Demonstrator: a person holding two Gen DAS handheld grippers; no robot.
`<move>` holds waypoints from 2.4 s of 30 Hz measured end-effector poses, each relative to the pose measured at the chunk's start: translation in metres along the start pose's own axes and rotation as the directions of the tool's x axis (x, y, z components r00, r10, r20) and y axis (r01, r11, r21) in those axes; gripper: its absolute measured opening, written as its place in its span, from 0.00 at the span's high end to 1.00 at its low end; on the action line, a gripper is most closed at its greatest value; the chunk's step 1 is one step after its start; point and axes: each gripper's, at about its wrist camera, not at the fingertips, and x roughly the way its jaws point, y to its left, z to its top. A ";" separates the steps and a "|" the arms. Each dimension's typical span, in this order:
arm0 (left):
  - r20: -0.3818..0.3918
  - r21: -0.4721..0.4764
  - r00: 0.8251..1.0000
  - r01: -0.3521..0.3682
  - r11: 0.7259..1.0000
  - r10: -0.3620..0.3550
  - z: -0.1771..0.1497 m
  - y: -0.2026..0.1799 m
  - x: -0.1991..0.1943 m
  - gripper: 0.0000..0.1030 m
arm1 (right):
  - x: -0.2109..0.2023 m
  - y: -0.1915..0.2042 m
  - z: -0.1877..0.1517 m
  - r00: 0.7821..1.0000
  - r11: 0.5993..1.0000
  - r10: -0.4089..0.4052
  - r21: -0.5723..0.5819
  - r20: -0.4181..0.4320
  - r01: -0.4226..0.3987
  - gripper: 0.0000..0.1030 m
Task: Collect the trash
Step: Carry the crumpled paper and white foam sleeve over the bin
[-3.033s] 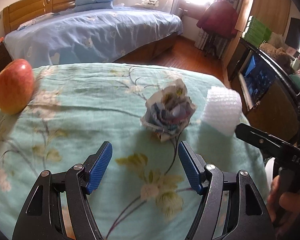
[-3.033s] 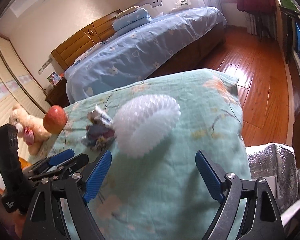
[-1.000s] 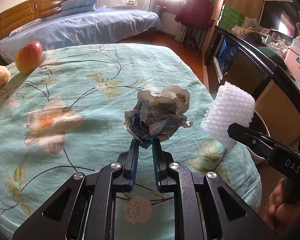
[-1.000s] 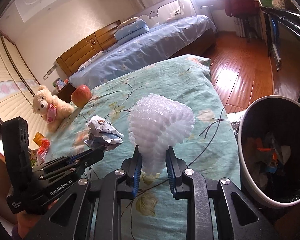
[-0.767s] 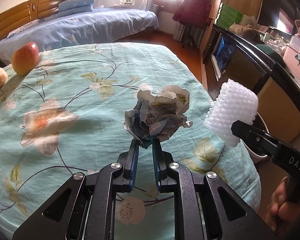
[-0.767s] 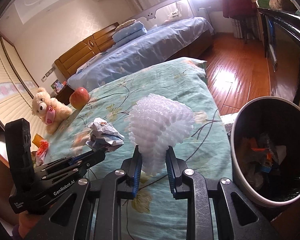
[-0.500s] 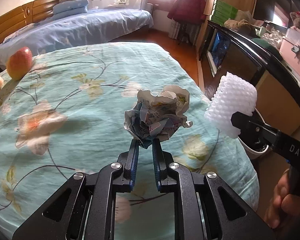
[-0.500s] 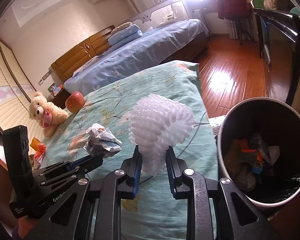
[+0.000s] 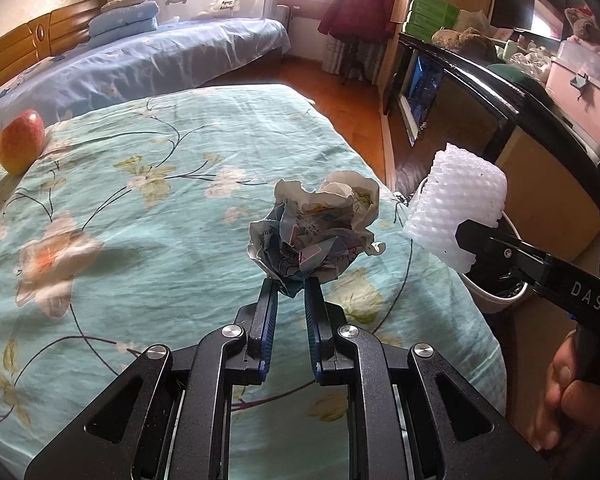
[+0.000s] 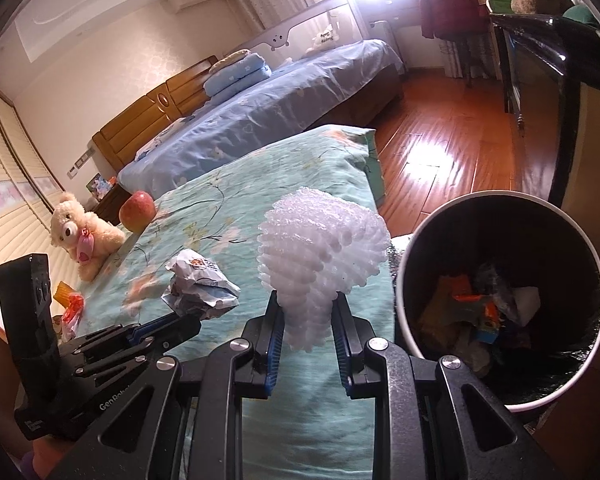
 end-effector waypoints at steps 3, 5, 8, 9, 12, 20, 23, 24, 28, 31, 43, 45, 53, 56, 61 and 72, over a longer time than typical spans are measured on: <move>-0.001 0.003 1.000 0.006 1.000 -0.006 0.001 -0.003 0.001 0.87 | -0.002 -0.002 0.000 1.000 1.000 -0.009 0.001 0.002 0.009 0.77; -0.003 0.008 1.000 0.009 1.000 -0.009 0.001 -0.005 0.002 0.87 | -0.003 -0.003 -0.001 1.000 1.000 -0.013 0.004 0.004 0.013 0.77; -0.004 0.016 1.000 0.017 1.000 -0.017 0.002 -0.009 0.004 0.87 | -0.004 -0.008 -0.002 1.000 1.000 -0.022 0.010 0.005 0.022 0.77; -0.004 0.018 1.000 0.019 1.000 -0.019 0.002 -0.010 0.004 0.87 | -0.005 -0.009 -0.002 1.000 1.000 -0.025 0.013 0.006 0.025 0.77; -0.005 0.027 1.000 0.026 0.999 -0.026 0.004 -0.014 0.005 0.87 | -0.006 -0.014 -0.003 1.000 0.999 -0.030 0.019 0.007 0.030 0.77; -0.014 0.032 0.999 0.038 0.999 -0.037 0.003 -0.017 0.009 0.87 | -0.009 -0.021 -0.005 0.999 0.999 -0.042 0.030 0.004 0.041 0.77; -0.020 0.036 0.999 0.046 0.998 -0.045 0.002 -0.019 0.010 0.87 | -0.010 -0.023 -0.006 0.999 0.998 -0.051 0.038 0.003 0.051 0.77; -0.021 0.040 0.999 0.050 0.998 -0.049 0.002 -0.020 0.010 0.87 | -0.011 -0.023 -0.006 0.999 0.998 -0.053 0.043 0.003 0.053 0.77; -0.024 0.053 0.997 0.069 0.996 -0.068 0.003 -0.025 0.012 0.87 | -0.015 -0.025 -0.008 0.997 0.996 -0.071 0.051 0.010 0.070 0.77; -0.026 0.062 0.996 0.084 0.995 -0.083 0.005 -0.028 0.013 0.87 | -0.018 -0.027 -0.010 0.996 0.995 -0.084 0.062 0.011 0.084 0.77; -0.041 0.090 0.993 0.113 0.990 -0.109 0.008 -0.039 0.018 0.87 | -0.025 -0.036 -0.013 0.993 0.989 -0.120 0.091 0.016 0.118 0.77; -0.043 0.099 0.992 0.119 0.988 -0.115 0.009 -0.043 0.019 0.87 | -0.027 -0.036 -0.013 0.992 0.988 -0.125 0.094 0.018 0.122 0.77; -0.045 0.119 0.991 0.134 0.984 -0.130 0.010 -0.055 0.019 0.87 | -0.035 -0.042 -0.015 0.990 0.985 -0.142 0.108 0.027 0.138 0.77; -0.043 0.119 0.990 0.136 0.984 -0.131 0.011 -0.057 0.019 0.87 | -0.036 -0.046 -0.016 0.989 0.984 -0.142 0.114 0.030 0.138 0.77; -0.040 0.120 0.991 0.132 0.984 -0.128 0.012 -0.061 0.019 0.87 | -0.037 -0.052 -0.015 0.990 0.984 -0.140 0.118 0.033 0.135 0.77; -0.034 0.134 0.992 0.125 0.983 -0.121 0.017 -0.076 0.017 0.87 | -0.041 -0.064 -0.010 0.990 0.984 -0.138 0.124 0.043 0.131 0.77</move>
